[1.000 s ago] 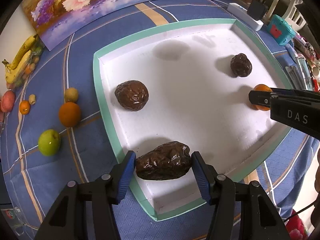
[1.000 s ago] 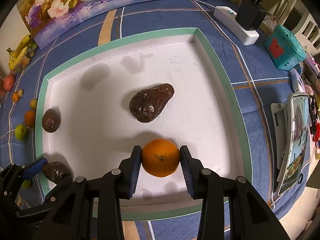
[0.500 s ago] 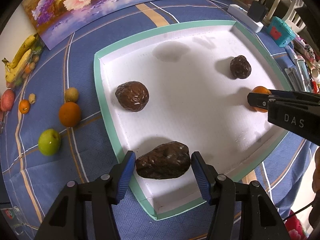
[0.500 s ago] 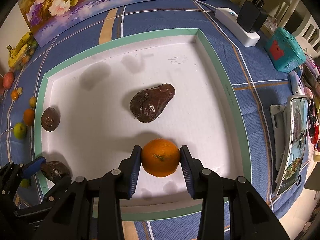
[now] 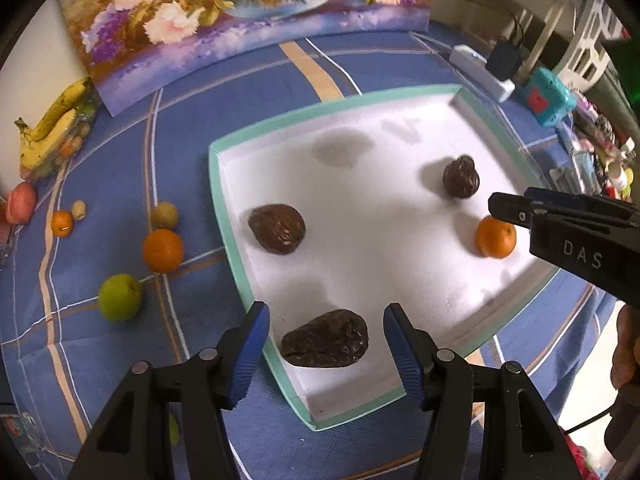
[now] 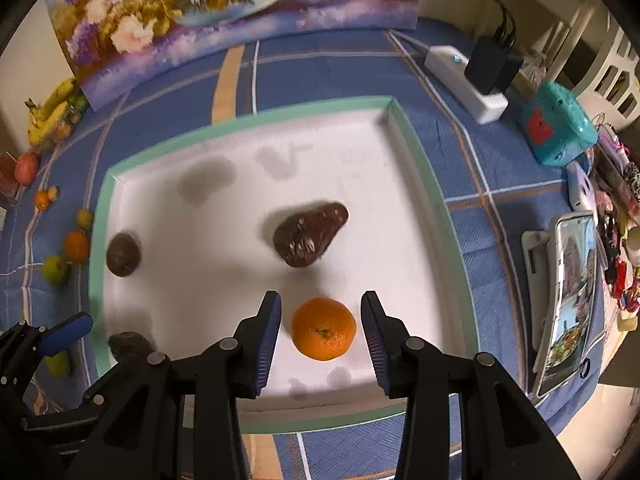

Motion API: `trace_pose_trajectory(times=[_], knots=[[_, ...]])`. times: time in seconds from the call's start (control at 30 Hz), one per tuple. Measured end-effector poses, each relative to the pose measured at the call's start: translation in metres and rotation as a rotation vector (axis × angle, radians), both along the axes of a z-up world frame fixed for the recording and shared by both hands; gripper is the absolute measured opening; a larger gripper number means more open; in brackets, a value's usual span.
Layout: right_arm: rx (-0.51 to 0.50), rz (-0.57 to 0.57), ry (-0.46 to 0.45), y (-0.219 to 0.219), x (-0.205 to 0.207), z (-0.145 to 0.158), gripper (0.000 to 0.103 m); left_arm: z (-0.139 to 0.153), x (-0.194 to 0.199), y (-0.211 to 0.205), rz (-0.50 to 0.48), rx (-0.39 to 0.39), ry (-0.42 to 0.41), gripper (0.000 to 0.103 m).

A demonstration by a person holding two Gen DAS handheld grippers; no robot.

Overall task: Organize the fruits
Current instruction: 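Open the right tool to drop the mandarin while the left tool releases the date, then withdraw both open tools from the tray toward the green pears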

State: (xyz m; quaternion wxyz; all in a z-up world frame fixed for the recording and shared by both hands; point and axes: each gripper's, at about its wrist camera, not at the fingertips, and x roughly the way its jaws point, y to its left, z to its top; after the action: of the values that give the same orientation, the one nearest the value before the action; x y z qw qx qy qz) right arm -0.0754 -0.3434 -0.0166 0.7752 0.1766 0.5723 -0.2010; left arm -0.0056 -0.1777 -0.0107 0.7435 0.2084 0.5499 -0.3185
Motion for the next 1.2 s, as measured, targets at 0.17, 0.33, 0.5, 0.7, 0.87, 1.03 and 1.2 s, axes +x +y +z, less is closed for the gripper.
trace_pose_trajectory(times=[0.17,0.33,0.5,0.7,0.87,1.03,1.2], knots=[[-0.018,0.005,-0.039,0.004,0.002,0.017,0.043,0.010,0.009,0.007,0.045,-0.038,-0.003,0.063],[-0.033,0.004,-0.065,0.008,-0.003,0.026,0.043,0.017,0.020,0.022,0.106,-0.077,0.013,0.063],[-0.038,0.007,-0.076,0.010,-0.004,0.032,0.043,0.022,0.032,0.038,0.166,-0.105,0.014,0.063],[-0.047,0.020,-0.086,0.013,-0.002,0.037,0.043,0.028,0.049,0.059,0.242,-0.140,0.015,0.063],[-0.052,0.032,-0.093,0.018,-0.001,0.039,0.043,0.031,0.060,0.075,0.299,-0.155,0.015,0.063],[-0.052,0.043,-0.087,0.020,0.001,0.036,0.043,0.030,0.067,0.087,0.334,-0.160,0.016,0.064],[-0.058,0.046,-0.071,0.021,0.002,0.031,0.065,0.025,0.071,0.092,0.358,-0.129,0.001,0.079]])
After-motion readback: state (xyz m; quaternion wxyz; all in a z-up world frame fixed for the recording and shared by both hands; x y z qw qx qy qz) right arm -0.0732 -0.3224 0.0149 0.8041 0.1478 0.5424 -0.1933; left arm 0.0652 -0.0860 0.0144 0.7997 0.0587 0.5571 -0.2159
